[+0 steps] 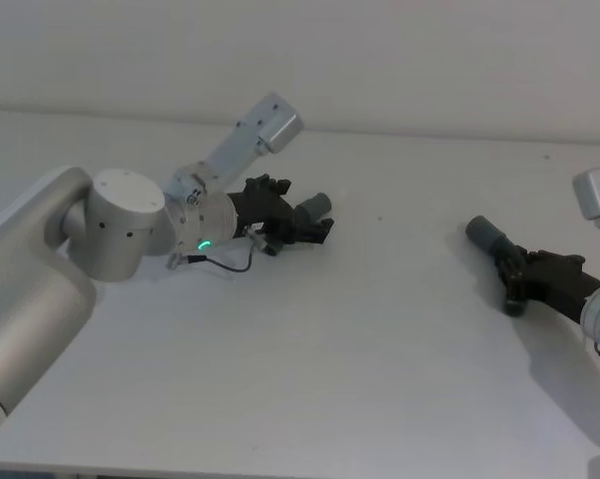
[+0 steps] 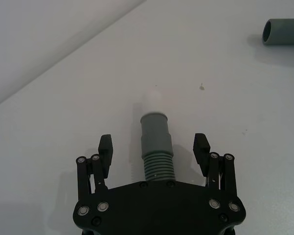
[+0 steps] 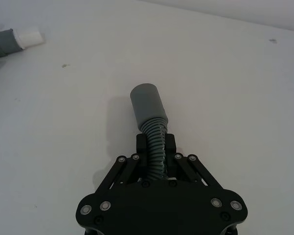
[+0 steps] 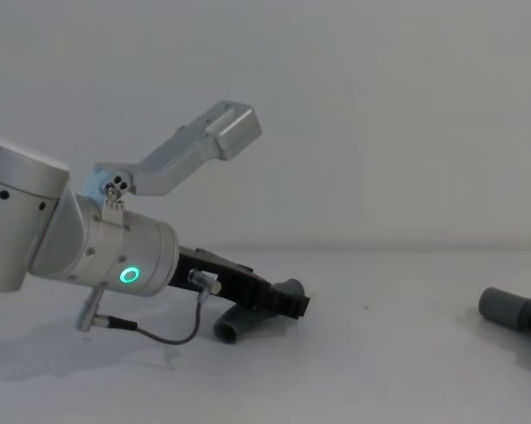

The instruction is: Use both hands to pick up one end of the pipe from the table, align the ends, and insert them.

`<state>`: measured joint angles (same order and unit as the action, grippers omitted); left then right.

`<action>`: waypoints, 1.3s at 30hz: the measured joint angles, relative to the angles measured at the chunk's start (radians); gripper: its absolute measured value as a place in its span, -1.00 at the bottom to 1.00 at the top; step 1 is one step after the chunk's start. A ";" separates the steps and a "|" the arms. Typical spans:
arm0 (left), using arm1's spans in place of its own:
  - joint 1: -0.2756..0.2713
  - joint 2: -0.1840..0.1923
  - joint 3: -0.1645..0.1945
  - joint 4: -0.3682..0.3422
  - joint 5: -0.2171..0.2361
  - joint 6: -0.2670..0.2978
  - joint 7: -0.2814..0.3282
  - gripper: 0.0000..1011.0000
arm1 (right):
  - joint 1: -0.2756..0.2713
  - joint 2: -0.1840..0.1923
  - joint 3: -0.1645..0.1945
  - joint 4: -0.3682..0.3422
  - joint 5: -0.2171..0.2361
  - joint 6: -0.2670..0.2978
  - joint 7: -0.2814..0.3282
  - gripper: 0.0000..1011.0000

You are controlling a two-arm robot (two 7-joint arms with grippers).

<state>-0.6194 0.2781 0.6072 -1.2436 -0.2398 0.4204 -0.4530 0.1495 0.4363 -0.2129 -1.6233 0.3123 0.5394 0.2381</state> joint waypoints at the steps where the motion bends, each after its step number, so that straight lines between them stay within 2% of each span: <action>1: -0.003 -0.003 0.000 0.006 0.000 0.003 -0.002 0.98 | 0.000 0.000 0.000 0.000 0.000 0.000 0.000 -0.60; 22: -0.030 -0.028 0.001 0.057 0.010 0.019 -0.027 0.94 | 0.000 0.000 0.000 0.000 0.000 0.000 0.000 -0.60; 29: -0.033 -0.031 0.001 0.063 0.011 0.021 -0.030 0.60 | 0.000 0.000 0.000 0.000 0.000 0.000 0.000 -0.60; 37: -0.035 -0.033 0.001 0.067 0.012 0.022 -0.032 0.10 | 0.000 0.000 0.000 0.000 0.000 0.000 0.000 -0.60; 38: -0.036 -0.033 0.001 0.067 0.012 0.022 -0.032 0.10 | 0.000 0.000 0.000 0.000 0.000 0.000 0.000 -0.60; 39: -0.036 -0.033 0.001 0.067 0.012 0.022 -0.032 -0.04 | 0.000 0.000 0.000 0.000 0.000 0.000 0.000 -0.60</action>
<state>-0.6551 0.2448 0.6079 -1.1764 -0.2280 0.4425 -0.4852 0.1495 0.4363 -0.2129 -1.6233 0.3123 0.5395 0.2381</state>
